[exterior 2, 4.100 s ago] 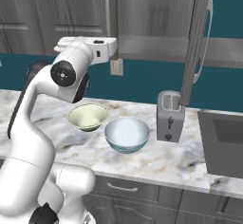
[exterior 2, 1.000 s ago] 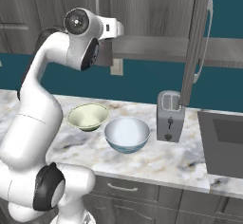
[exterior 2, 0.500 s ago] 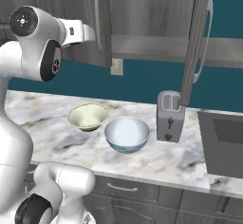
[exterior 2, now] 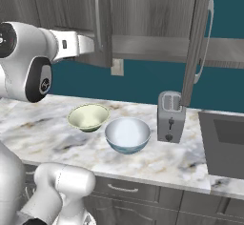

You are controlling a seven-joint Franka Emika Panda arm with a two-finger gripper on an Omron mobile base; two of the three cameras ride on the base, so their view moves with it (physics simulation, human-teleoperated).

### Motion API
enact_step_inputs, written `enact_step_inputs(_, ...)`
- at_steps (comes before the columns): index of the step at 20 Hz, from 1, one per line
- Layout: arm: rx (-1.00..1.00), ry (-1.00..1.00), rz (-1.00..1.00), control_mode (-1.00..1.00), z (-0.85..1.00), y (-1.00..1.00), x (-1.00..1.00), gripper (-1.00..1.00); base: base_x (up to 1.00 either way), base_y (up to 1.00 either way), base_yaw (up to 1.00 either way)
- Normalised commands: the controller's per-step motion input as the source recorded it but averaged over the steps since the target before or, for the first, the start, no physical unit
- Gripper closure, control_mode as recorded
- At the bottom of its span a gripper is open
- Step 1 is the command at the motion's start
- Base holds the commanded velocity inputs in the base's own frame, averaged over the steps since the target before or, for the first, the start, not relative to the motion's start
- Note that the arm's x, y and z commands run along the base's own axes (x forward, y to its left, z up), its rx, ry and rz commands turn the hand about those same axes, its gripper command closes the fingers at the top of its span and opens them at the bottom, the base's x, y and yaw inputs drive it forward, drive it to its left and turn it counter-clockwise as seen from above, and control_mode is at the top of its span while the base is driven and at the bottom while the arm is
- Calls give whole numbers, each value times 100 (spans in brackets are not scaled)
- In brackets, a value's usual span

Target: Open the cabinet. Pick the bowls from the counter and place them in the cabinet. Then close the cabinet.

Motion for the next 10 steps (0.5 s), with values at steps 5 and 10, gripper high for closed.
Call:
enact_step_inputs(5, 0, 0, -1, -100, 0, -37, -8, -100, 0, 0, 0)
enact_step_inputs(10, 0, -2, 2, -100, 5, -1, 0, -100, 0, 0, 0)
